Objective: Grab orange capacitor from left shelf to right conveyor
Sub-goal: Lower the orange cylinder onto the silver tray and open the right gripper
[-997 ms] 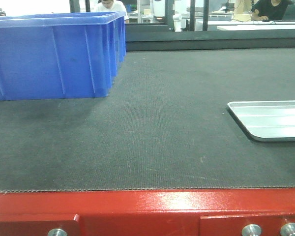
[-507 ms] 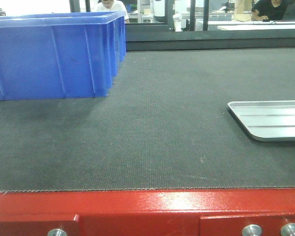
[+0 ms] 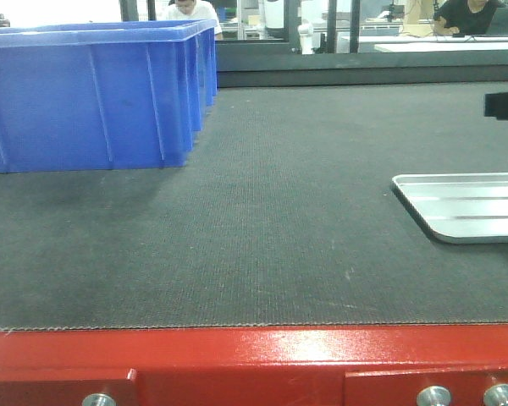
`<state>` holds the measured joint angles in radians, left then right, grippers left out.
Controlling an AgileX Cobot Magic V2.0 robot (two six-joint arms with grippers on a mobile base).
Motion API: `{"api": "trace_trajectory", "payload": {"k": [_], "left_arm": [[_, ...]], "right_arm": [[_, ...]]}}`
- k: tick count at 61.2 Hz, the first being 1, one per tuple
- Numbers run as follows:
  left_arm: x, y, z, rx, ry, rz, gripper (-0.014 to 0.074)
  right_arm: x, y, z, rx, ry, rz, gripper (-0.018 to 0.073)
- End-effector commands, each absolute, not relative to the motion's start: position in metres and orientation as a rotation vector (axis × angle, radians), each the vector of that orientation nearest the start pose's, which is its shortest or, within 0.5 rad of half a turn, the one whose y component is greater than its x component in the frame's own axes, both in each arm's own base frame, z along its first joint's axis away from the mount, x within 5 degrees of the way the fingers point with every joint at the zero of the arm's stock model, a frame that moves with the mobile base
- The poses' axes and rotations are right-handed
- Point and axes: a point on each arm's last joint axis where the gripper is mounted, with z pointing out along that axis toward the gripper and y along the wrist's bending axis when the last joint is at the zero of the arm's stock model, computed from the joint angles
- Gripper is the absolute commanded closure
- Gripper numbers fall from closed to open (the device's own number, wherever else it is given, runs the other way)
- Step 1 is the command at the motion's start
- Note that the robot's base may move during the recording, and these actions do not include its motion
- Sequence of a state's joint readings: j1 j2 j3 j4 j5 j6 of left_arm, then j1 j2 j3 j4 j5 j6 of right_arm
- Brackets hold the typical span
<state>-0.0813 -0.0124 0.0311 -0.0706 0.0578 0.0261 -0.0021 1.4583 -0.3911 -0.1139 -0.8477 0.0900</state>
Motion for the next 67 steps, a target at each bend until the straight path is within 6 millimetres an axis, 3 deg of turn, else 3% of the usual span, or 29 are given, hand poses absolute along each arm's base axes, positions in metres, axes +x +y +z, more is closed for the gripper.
{"api": "trace_trajectory", "payload": {"k": [1,29,46,51,58,63,67], "left_arm": [[0.055,-0.004,0.208,0.021,1.460,-0.105,0.0723],[0.055,-0.004,0.208,0.021,1.460,-0.105,0.0723],[0.055,-0.004,0.208,0.021,1.460,-0.105,0.0723],[0.055,-0.004,0.208,0.021,1.460,-0.105,0.0723],[0.055,-0.004,0.208,0.021,1.460,-0.105,0.0723],[0.055,-0.004,0.208,0.021,1.460,-0.105,0.0723],[0.055,-0.004,0.208,0.021,1.460,-0.105,0.0723]], "right_arm": [[0.261,0.003,0.215,-0.079,1.538,0.092,0.0450],[0.279,-0.001,0.160,-0.091,1.553,0.148,0.0450],[0.280,-0.001,0.153,-0.088,1.576,0.151,0.0425],[0.280,-0.001,0.153,-0.088,1.576,0.151,0.0336],[0.280,-0.001,0.153,-0.088,1.576,0.151,0.0067],[0.280,-0.001,0.154,-0.088,1.575,0.151,-0.0072],[0.279,-0.001,0.155,-0.089,1.572,0.150,-0.0062]]}}
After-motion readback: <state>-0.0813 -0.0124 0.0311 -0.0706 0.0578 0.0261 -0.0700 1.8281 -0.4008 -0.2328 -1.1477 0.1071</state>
